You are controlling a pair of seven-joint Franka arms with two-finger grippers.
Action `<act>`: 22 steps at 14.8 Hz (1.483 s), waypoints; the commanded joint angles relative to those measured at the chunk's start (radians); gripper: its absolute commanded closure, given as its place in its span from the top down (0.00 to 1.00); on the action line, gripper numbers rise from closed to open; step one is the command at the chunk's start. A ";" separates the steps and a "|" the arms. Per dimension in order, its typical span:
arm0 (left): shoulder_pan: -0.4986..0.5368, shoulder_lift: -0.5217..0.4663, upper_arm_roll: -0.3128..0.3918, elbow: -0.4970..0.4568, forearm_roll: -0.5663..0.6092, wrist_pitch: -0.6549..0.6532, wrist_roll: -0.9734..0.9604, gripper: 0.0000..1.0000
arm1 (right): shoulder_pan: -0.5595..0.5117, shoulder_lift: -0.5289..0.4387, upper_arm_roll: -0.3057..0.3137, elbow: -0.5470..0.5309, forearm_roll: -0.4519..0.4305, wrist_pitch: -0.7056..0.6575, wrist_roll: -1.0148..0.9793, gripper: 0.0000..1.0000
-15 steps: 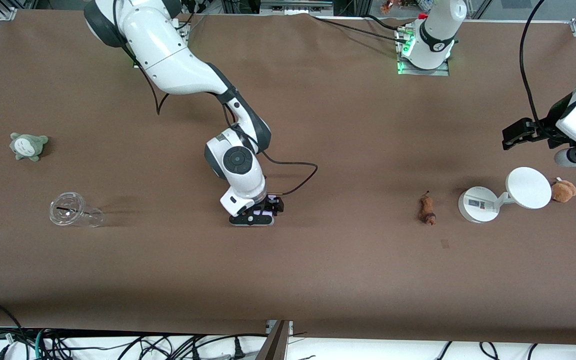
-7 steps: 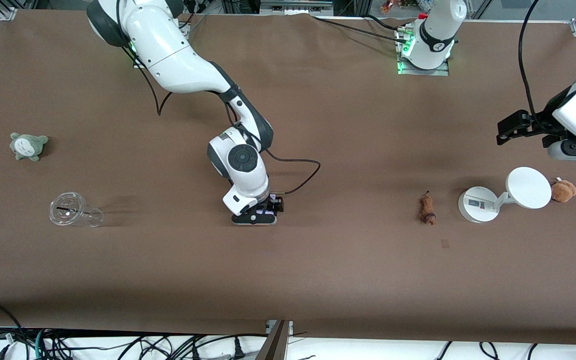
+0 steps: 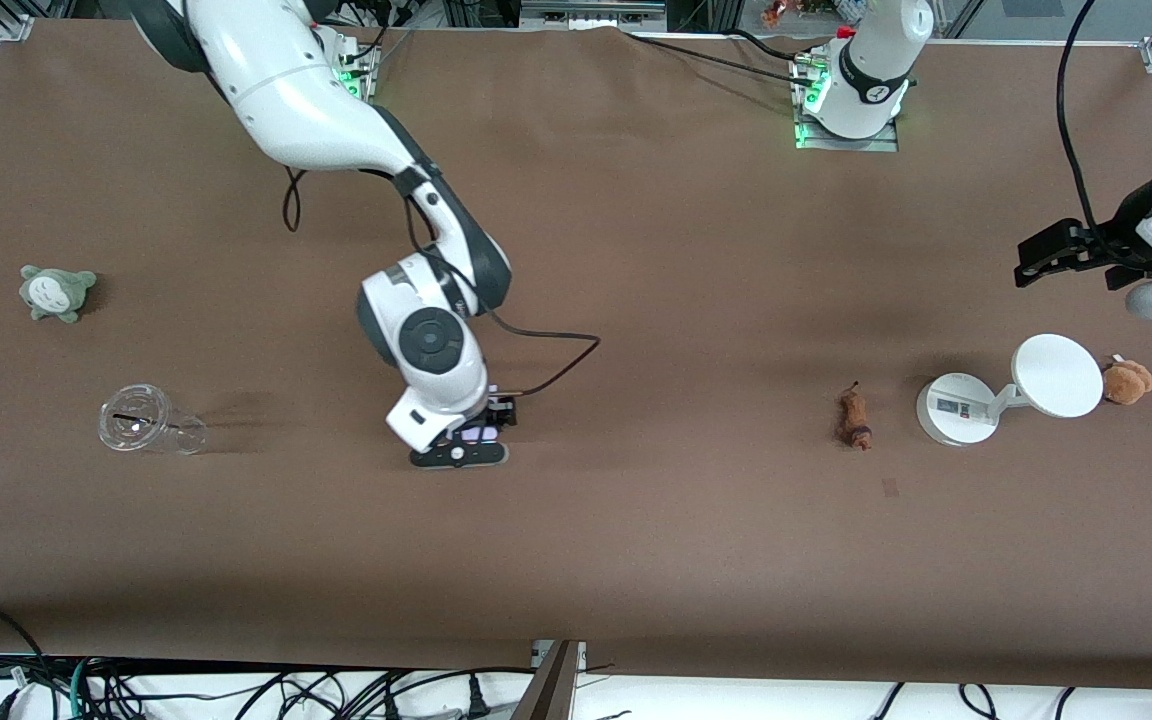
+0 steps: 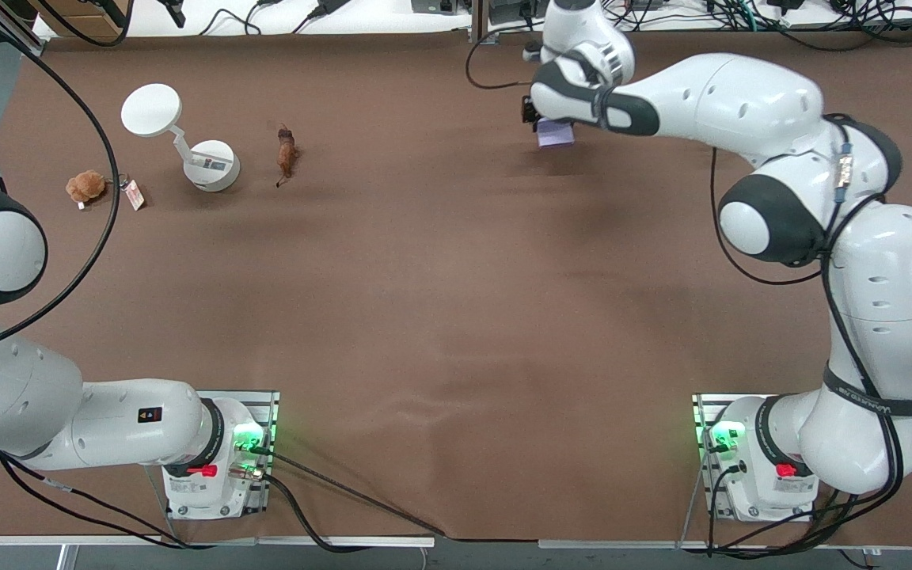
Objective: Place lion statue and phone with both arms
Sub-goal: 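Carry the white phone with the right gripper toward the glass cup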
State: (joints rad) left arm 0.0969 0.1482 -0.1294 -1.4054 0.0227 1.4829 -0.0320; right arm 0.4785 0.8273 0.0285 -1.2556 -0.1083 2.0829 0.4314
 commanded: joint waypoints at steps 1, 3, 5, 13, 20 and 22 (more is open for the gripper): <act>0.039 -0.009 -0.001 0.016 -0.010 -0.012 0.026 1.00 | -0.055 -0.088 0.005 -0.059 0.019 -0.072 -0.117 0.21; 0.047 -0.006 -0.001 0.019 -0.016 -0.007 0.027 1.00 | -0.102 -0.144 0.005 -0.123 0.021 -0.070 -0.202 0.19; 0.046 -0.002 -0.004 0.019 -0.016 -0.006 0.024 1.00 | -0.142 -0.183 0.005 -0.172 0.033 -0.070 -0.275 0.19; 0.056 0.054 -0.001 0.008 -0.007 0.076 0.015 1.00 | -0.320 -0.172 0.004 -0.385 0.025 0.210 -0.414 0.18; 0.044 0.036 -0.025 0.016 -0.007 0.060 0.014 1.00 | -0.431 -0.102 0.004 -0.412 0.025 0.388 -0.517 0.18; 0.044 0.016 -0.039 0.011 -0.006 0.044 0.012 1.00 | -0.440 -0.094 0.004 -0.412 0.024 0.404 -0.517 0.18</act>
State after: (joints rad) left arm 0.1423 0.1937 -0.1587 -1.3975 0.0226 1.5563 -0.0300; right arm 0.0500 0.7433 0.0202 -1.6522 -0.0908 2.4607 -0.0657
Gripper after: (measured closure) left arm 0.000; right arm 0.154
